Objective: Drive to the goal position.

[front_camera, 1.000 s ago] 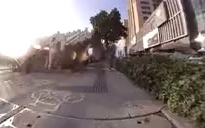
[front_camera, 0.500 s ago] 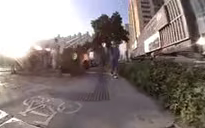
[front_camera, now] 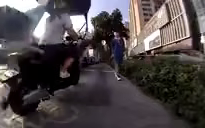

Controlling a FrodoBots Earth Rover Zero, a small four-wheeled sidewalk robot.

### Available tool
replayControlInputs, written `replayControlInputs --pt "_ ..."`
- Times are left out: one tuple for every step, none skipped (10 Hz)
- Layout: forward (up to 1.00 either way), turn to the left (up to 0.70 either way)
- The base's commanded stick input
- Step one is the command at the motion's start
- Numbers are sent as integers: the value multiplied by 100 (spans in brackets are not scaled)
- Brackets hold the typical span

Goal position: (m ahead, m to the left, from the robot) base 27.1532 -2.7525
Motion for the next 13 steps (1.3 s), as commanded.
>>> replayControlInputs --pt "45 0" --pt "45 0" --pt "45 0" --pt "45 0" --pt "45 0" --pt "45 0" --pt "45 0" --pt "45 0" --pt "45 0" --pt "45 0" --pt "45 0" --pt "45 0" --pt "45 0"
